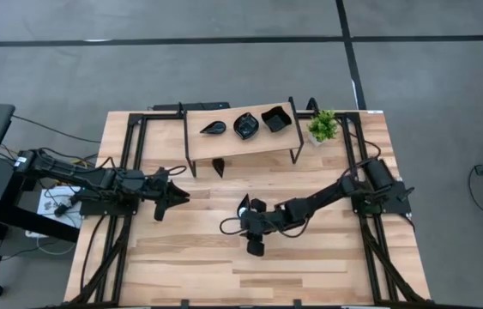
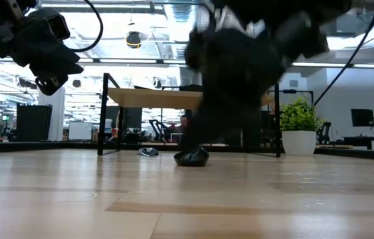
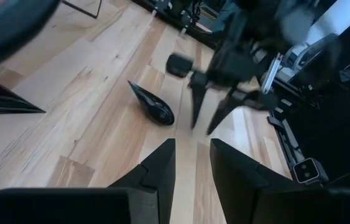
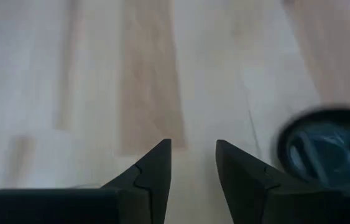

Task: Pick & Place Mini shaped plates
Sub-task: Stack the black drop shaped plate on the black drop shaped plate on the shelf

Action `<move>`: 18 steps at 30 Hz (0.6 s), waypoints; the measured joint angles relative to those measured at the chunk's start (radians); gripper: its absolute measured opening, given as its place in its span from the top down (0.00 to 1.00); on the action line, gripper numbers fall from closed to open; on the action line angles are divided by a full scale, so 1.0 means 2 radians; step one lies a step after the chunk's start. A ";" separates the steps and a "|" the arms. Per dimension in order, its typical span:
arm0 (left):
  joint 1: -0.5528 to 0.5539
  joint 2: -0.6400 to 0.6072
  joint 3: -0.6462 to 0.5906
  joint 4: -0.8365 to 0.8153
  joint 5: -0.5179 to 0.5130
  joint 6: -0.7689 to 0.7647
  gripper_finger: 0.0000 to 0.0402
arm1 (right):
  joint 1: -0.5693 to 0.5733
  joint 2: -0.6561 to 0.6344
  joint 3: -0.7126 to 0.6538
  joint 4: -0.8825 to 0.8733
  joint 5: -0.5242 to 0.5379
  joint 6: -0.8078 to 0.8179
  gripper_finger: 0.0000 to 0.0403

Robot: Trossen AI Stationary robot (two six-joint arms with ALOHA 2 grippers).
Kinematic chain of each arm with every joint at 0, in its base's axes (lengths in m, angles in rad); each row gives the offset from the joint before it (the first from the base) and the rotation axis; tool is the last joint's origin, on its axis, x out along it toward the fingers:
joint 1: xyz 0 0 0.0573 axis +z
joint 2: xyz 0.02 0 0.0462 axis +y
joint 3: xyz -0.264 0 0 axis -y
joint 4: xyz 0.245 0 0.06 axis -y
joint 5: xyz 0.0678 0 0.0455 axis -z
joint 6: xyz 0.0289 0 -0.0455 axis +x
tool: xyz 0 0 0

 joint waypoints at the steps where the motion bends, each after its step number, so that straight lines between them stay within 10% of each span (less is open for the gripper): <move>1: 0.000 0.000 0.000 0.002 0.000 0.000 0.75 | 0.003 0.014 0.001 0.010 0.001 0.002 0.70; 18: 0.000 0.007 0.000 0.008 0.000 0.000 0.75 | 0.013 0.089 0.066 0.027 0.106 -0.009 0.70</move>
